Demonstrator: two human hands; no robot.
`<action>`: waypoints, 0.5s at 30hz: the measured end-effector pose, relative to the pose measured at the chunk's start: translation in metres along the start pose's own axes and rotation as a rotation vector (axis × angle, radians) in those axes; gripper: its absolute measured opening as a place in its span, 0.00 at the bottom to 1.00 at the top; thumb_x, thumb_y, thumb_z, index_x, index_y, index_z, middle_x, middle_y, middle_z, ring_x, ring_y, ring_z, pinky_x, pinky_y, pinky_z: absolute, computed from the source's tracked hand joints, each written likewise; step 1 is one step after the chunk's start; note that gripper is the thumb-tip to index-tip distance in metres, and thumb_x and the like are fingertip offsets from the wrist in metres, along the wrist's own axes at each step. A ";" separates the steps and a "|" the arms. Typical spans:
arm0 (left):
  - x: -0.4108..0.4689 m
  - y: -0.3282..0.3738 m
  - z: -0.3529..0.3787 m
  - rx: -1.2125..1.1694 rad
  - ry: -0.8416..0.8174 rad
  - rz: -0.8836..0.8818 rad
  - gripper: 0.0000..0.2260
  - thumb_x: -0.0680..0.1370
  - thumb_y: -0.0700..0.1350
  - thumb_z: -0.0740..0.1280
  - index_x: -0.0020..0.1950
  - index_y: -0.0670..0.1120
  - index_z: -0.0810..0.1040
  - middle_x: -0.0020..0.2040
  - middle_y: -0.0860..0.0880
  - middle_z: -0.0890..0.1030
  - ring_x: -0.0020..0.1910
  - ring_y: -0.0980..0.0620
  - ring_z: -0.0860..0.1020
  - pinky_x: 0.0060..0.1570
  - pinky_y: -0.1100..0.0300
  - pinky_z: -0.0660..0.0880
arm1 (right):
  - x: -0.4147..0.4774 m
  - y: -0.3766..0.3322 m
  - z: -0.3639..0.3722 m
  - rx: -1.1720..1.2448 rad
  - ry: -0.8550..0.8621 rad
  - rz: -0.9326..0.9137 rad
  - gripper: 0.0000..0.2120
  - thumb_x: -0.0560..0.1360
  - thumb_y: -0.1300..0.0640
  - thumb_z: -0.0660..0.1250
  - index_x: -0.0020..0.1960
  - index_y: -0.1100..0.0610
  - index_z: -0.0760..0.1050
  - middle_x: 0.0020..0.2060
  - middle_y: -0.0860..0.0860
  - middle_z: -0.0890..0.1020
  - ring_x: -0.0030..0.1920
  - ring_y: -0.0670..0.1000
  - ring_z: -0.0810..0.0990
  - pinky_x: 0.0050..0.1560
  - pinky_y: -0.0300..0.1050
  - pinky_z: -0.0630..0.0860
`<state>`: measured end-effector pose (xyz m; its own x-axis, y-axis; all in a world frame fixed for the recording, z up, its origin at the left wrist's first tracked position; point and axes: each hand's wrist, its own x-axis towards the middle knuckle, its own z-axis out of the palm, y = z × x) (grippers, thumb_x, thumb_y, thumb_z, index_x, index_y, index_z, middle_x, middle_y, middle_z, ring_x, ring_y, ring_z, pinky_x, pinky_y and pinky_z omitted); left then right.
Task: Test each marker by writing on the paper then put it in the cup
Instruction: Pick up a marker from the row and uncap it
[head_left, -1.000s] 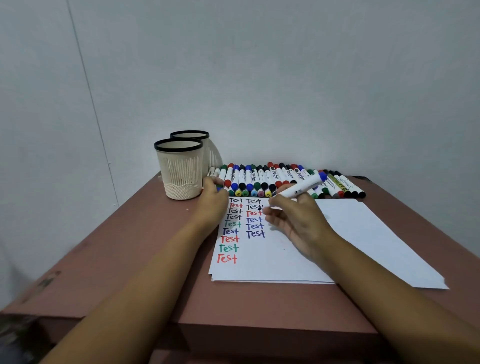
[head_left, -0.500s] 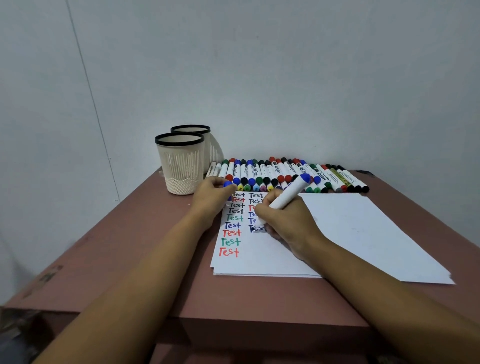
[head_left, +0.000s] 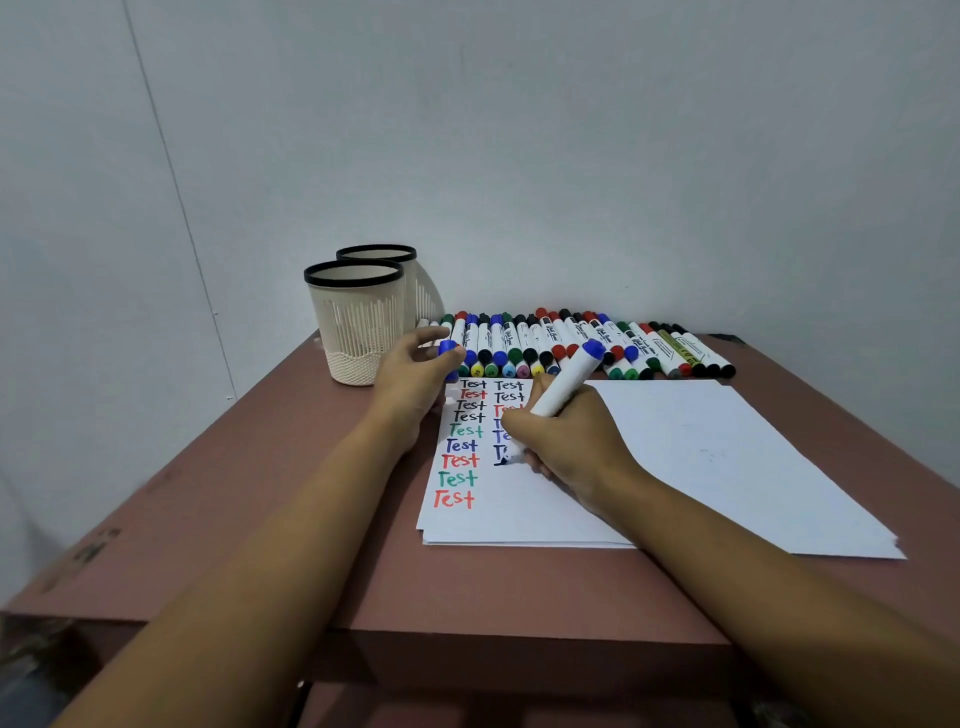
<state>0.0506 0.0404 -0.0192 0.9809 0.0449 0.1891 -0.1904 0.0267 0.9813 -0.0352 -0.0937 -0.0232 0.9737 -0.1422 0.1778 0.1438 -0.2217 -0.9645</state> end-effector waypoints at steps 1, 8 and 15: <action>0.000 0.000 0.000 -0.010 0.004 -0.005 0.13 0.75 0.40 0.70 0.58 0.46 0.75 0.42 0.48 0.77 0.31 0.53 0.71 0.28 0.61 0.67 | 0.001 0.001 0.000 -0.002 0.015 -0.008 0.14 0.71 0.66 0.66 0.34 0.59 0.63 0.25 0.54 0.68 0.21 0.46 0.67 0.21 0.36 0.65; 0.000 0.001 0.000 -0.004 0.040 -0.083 0.10 0.75 0.41 0.69 0.54 0.40 0.78 0.37 0.45 0.77 0.30 0.51 0.69 0.29 0.62 0.68 | 0.000 0.000 -0.001 -0.003 -0.008 -0.008 0.13 0.72 0.65 0.67 0.33 0.59 0.64 0.23 0.52 0.71 0.20 0.46 0.68 0.23 0.37 0.65; 0.002 -0.002 0.000 0.019 0.046 -0.081 0.08 0.75 0.42 0.69 0.53 0.41 0.78 0.43 0.42 0.80 0.34 0.50 0.72 0.32 0.61 0.69 | 0.000 0.000 -0.002 0.046 0.021 0.011 0.15 0.72 0.65 0.67 0.31 0.59 0.65 0.19 0.50 0.71 0.21 0.48 0.69 0.23 0.38 0.66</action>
<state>0.0528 0.0402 -0.0209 0.9902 0.0890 0.1076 -0.1092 0.0132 0.9939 -0.0357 -0.0954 -0.0231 0.9713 -0.1650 0.1712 0.1419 -0.1757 -0.9742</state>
